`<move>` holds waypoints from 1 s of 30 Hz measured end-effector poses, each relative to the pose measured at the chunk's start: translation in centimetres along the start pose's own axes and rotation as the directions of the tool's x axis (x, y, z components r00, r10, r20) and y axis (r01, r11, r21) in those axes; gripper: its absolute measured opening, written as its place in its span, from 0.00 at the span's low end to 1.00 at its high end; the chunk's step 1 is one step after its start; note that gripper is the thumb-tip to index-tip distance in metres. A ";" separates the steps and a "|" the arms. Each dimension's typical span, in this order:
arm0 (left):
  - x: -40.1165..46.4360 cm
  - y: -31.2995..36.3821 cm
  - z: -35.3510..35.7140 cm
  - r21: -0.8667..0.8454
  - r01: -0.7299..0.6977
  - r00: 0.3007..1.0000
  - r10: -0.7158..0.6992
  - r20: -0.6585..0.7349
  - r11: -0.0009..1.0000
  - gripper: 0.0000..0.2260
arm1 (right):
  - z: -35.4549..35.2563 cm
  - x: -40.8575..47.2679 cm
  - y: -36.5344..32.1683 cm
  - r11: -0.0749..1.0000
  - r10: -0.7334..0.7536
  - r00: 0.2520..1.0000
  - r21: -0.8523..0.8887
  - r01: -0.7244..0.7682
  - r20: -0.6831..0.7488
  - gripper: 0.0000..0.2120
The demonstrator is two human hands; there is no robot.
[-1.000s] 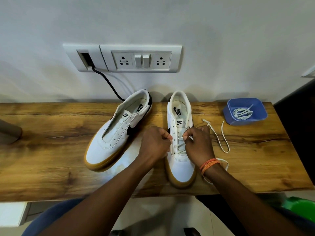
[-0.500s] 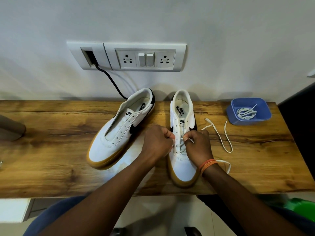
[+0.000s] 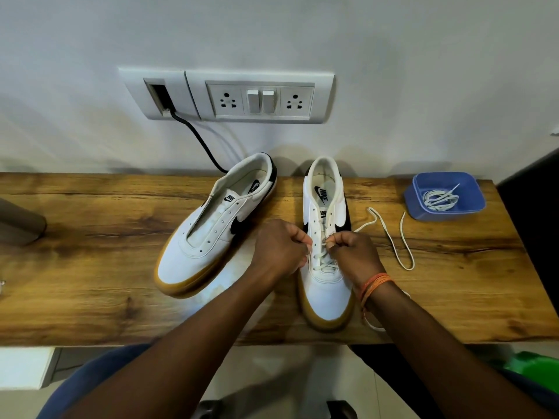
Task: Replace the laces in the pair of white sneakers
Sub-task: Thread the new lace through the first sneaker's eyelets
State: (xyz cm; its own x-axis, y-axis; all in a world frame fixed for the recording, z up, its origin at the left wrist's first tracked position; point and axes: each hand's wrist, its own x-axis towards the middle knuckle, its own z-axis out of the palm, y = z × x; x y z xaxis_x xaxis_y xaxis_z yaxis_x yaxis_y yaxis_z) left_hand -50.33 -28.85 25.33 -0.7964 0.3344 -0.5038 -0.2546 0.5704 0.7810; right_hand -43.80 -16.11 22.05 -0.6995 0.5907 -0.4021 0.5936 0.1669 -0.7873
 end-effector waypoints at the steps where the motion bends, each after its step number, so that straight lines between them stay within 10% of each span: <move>1: 0.0 0.0 0.0 -0.003 0.002 1.000 -0.002 0.001 1.000 0.05 | -0.1 -0.1 -0.2 1.000 0.003 1.000 0.016 -0.003 0.004 0.13; 20: -0.2 -0.1 -0.5 0.165 -0.225 0.972 0.233 -0.033 0.960 0.04 | -1.0 1.1 0.0 0.921 -0.239 0.947 -0.258 0.291 0.217 0.10; 30: 1.5 2.0 -8.3 -0.179 -0.118 0.959 0.065 -0.275 0.977 0.03 | -2.7 1.6 -1.4 0.820 -0.243 0.915 -0.436 0.372 0.323 0.10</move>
State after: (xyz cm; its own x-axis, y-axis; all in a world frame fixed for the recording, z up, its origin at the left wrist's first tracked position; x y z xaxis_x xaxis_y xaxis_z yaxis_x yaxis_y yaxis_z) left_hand -56.58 -33.43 29.21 -0.9316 0.1515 -0.3305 -0.2529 0.3832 0.8884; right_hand -44.64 -13.29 23.77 -0.9126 0.2446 -0.3277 0.3999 0.7006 -0.5909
